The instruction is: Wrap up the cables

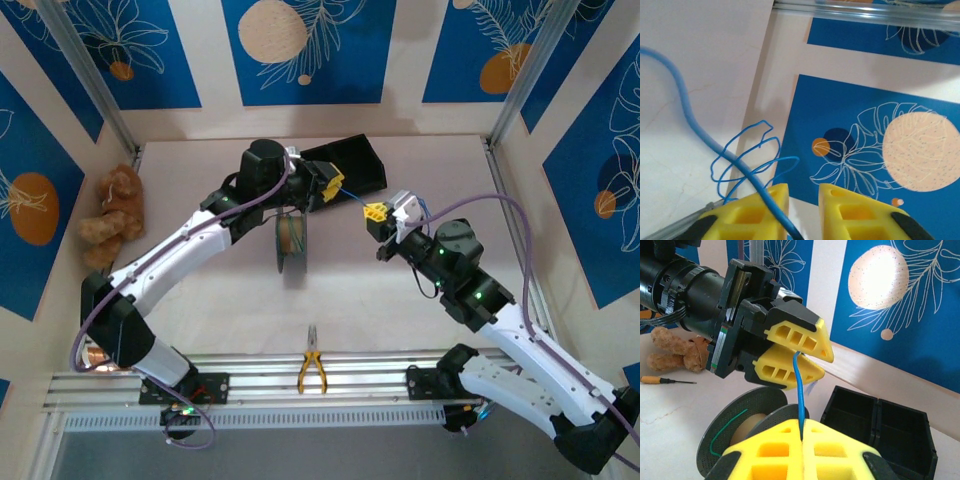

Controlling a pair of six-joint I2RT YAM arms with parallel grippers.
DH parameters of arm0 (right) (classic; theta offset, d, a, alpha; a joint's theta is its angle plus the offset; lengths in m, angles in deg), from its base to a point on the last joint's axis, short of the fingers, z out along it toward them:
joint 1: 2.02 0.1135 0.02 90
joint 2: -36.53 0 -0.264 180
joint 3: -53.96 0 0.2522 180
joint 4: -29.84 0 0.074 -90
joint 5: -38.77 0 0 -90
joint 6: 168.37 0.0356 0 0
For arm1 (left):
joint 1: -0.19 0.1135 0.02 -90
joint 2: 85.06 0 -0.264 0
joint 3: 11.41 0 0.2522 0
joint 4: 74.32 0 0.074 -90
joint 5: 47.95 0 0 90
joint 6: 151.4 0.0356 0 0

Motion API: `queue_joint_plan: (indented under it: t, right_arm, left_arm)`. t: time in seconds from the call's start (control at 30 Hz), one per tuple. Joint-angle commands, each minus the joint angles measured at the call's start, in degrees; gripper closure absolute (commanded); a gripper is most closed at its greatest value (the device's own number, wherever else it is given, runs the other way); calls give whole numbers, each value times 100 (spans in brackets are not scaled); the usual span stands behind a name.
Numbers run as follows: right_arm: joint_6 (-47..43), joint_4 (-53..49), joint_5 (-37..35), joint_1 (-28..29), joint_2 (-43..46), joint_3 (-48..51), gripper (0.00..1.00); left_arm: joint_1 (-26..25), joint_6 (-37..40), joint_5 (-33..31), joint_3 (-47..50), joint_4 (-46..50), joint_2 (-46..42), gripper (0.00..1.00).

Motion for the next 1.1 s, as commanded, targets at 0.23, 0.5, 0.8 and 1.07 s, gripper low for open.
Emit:
queue_joint_plan:
  t: [0.23,0.5,0.8,1.07]
  right_arm:
    - [420,-778,1454,-379,-39,-402,62]
    - [1410,-1253,2447,-965,-143,-959,32]
    - [4601,-1624,4824,-2996,-536,-1638,32]
    - [7759,-778,5546,-3762,-884,-1010,38]
  left_arm:
    - [84,1697,-373,-1176,972,127,100]
    - [-153,3320,-13,-2005,1080,576,100]
    - [-562,4759,-69,-1787,400,421,100]
    - [-1059,5786,-708,-1404,113,169,100]
